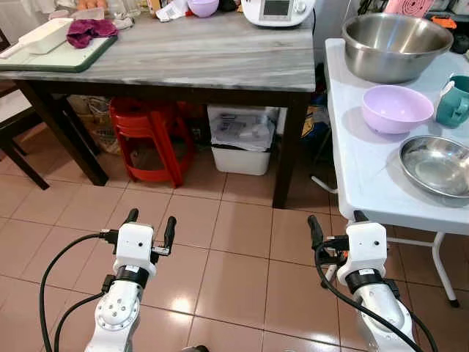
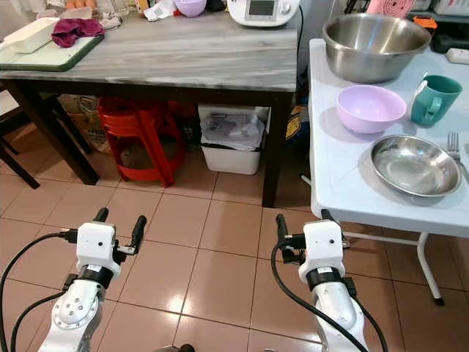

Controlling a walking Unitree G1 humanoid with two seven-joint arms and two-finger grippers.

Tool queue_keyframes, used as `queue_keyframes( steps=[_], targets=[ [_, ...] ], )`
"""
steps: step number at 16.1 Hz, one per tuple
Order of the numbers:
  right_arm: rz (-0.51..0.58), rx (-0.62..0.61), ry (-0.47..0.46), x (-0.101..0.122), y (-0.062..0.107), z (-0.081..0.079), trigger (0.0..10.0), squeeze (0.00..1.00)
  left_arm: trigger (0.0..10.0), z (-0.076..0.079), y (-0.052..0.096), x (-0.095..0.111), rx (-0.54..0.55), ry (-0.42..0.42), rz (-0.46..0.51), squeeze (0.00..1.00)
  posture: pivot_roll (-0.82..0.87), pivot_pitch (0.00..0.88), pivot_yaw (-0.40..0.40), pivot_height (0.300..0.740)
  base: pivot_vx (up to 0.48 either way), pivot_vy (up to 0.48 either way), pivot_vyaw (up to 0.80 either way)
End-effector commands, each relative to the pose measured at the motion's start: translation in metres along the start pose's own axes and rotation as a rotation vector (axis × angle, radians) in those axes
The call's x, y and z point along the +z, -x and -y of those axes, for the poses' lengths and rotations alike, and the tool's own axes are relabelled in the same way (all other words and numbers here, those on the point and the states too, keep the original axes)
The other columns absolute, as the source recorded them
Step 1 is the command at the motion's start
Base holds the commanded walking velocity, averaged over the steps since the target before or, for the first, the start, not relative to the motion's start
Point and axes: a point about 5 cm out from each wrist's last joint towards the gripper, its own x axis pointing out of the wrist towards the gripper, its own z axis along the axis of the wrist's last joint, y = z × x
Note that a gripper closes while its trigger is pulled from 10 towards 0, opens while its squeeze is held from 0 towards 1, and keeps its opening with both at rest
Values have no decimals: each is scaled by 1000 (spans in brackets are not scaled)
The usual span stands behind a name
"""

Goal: Setting the table

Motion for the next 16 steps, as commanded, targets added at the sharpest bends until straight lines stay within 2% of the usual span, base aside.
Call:
queue_keyframes(
  steps=[1,6,7,11,16],
  targets=[
    [2,5,-8,2,2,-2,10000,0,10000,-4,4,-1,-1,-10,-14,0,-141,177,66,740,0,0,0],
    [-4,10,-6,1,6,-4,10000,0,10000,-9,8,4,28,-3,4,0,-130,220,78,740,0,0,0],
    [1,8,-9,4,9,-6,10000,0,10000,-17,10,10,45,1,8,0,-120,250,92,740,0,0,0],
    [4,8,-19,7,16,-11,10000,0,10000,-23,19,13,42,-12,-1,0,-108,278,105,740,0,0,0],
    [-2,1,-15,9,16,-7,10000,0,10000,-21,15,16,34,-7,-14,0,-118,274,99,740,0,0,0]
  ],
)
